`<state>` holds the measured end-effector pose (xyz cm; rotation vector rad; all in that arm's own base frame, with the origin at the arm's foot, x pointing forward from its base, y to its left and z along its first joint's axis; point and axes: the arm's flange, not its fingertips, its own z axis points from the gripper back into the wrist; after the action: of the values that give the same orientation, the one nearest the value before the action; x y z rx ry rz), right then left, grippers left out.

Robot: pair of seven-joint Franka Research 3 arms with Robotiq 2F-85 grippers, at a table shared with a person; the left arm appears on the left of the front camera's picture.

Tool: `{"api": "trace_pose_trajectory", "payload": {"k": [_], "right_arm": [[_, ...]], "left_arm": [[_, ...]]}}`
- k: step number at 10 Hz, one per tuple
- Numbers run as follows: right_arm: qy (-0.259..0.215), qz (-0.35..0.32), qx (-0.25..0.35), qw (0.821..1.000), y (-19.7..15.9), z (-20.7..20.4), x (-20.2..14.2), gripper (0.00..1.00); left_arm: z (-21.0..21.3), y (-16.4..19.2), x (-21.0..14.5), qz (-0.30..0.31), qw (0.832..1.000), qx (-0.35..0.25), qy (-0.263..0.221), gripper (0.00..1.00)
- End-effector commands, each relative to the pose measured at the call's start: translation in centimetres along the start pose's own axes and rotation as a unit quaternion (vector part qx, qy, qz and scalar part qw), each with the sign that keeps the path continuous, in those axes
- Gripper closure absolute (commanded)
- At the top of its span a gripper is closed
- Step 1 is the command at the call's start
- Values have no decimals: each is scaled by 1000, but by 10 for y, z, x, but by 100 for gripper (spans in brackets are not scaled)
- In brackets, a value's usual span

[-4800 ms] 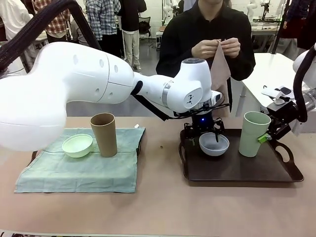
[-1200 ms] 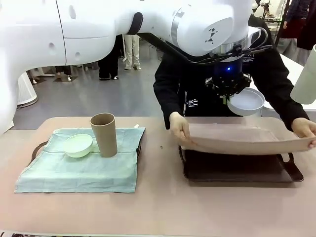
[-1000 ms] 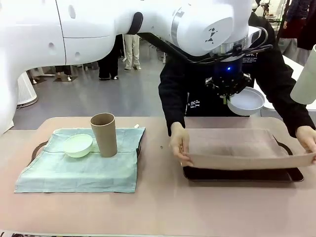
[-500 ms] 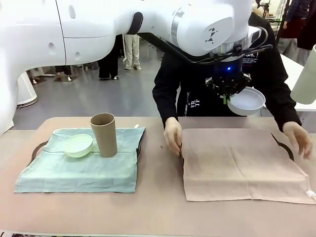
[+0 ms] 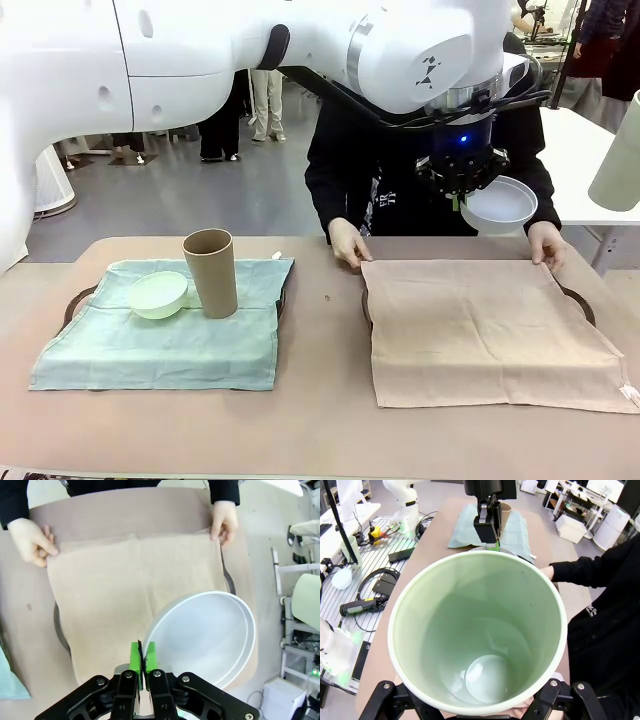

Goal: Set up a tray with a mat and arrange the tableware.
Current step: Place the Picnic Bowl and Reusable plastic cup back onto the Handle tray in front of the human's position.

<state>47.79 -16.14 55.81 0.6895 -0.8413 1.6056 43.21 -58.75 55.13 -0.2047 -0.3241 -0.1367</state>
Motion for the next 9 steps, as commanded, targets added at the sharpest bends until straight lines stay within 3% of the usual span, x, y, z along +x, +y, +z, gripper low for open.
{"api": "trace_pose_trajectory", "payload": {"k": [1, 9], "right_arm": [[2, 3, -1, 1000, 0, 0, 4, 74], [2, 3, -1, 1000, 0, 0, 4, 74]], "left_arm": [[5, 2, 1, -6, 1000, -11, 3, 100], [5, 2, 1, -6, 1000, -11, 3, 100]]}}
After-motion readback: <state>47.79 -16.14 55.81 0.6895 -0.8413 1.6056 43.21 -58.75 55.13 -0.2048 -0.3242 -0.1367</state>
